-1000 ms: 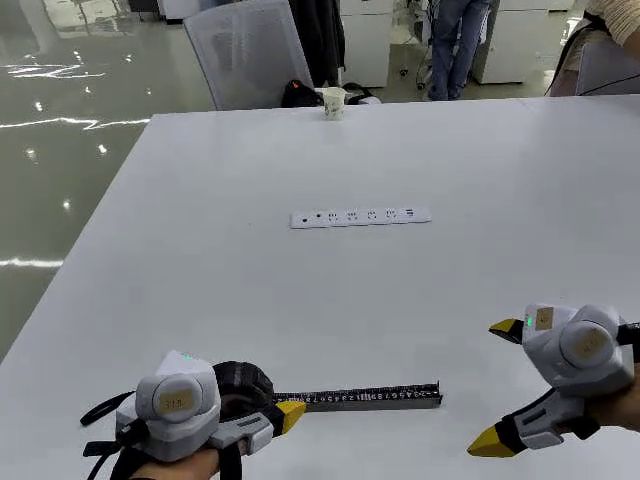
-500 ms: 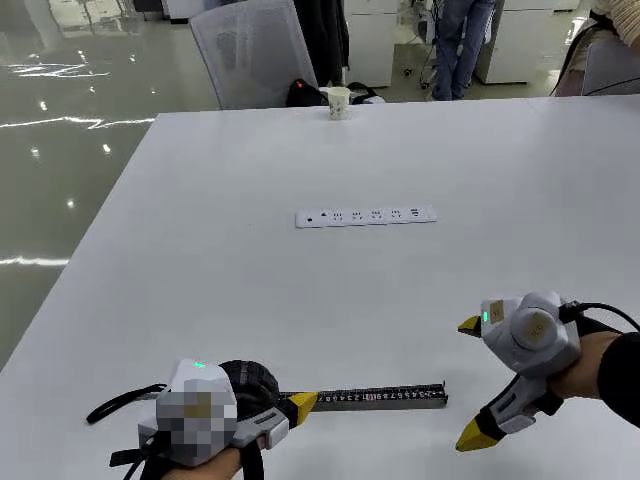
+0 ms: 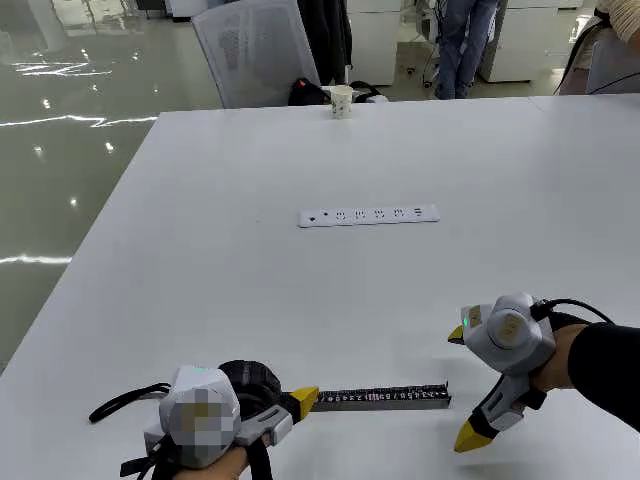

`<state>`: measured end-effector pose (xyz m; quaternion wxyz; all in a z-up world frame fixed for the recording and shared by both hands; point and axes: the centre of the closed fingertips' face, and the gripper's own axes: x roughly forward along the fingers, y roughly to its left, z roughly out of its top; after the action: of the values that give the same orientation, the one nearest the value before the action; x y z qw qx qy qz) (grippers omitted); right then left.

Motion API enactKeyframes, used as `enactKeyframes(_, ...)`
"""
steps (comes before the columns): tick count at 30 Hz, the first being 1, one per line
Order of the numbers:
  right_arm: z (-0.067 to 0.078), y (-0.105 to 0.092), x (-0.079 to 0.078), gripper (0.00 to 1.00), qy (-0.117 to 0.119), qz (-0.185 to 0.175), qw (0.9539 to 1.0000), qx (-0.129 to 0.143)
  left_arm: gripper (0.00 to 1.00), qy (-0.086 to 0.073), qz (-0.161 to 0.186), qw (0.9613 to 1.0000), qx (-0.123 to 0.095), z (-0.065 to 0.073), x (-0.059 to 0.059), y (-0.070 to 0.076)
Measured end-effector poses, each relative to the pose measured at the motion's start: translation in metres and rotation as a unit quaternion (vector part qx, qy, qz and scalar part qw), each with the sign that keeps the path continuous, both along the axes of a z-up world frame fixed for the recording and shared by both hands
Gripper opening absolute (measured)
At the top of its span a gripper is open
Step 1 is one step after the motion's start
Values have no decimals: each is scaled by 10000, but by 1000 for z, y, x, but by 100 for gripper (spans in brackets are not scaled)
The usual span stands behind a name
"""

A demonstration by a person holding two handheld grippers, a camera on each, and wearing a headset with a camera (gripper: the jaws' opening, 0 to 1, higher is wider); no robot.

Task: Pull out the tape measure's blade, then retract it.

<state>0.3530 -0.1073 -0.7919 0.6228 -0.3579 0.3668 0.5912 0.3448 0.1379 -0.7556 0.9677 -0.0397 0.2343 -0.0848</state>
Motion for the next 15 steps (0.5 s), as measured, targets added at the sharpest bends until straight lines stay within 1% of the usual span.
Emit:
enactKeyframes(1,-2,0,1,92,64,-67,10000,-17,99,16,49,10000,-17,-1,0,1)
enactKeyframes(2,-3,-1,2,90,79,-82,9999,-23,99,48,127,9999,-75,-3,1,3)
enactKeyframes(3,-5,-1,2,89,105,-77,9999,-12,99,119,378,9988,-292,-5,1,7)
enactKeyframes(4,-6,-1,2,86,128,-77,9999,-9,99,138,535,9975,-433,-6,2,10)
enactKeyframes(5,-8,-2,2,83,149,-84,9999,-27,99,171,610,9969,-460,-7,2,12)
enactKeyframes(6,-9,-3,2,81,154,-68,9998,-64,99,147,565,9976,-373,-7,3,13)
enactKeyframes(8,-10,-3,3,76,93,-33,9999,-98,99,123,463,9986,-230,-7,4,11)
enactKeyframes(10,-11,-2,3,73,90,-20,9999,-96,99,111,434,9988,-213,-6,4,10)
enactKeyframes(13,-10,1,1,66,78,91,9999,-66,99,126,416,9989,-159,-7,4,10)
enactKeyframes(15,-11,2,0,60,107,129,9998,-62,99,138,416,9989,-160,-9,4,10)
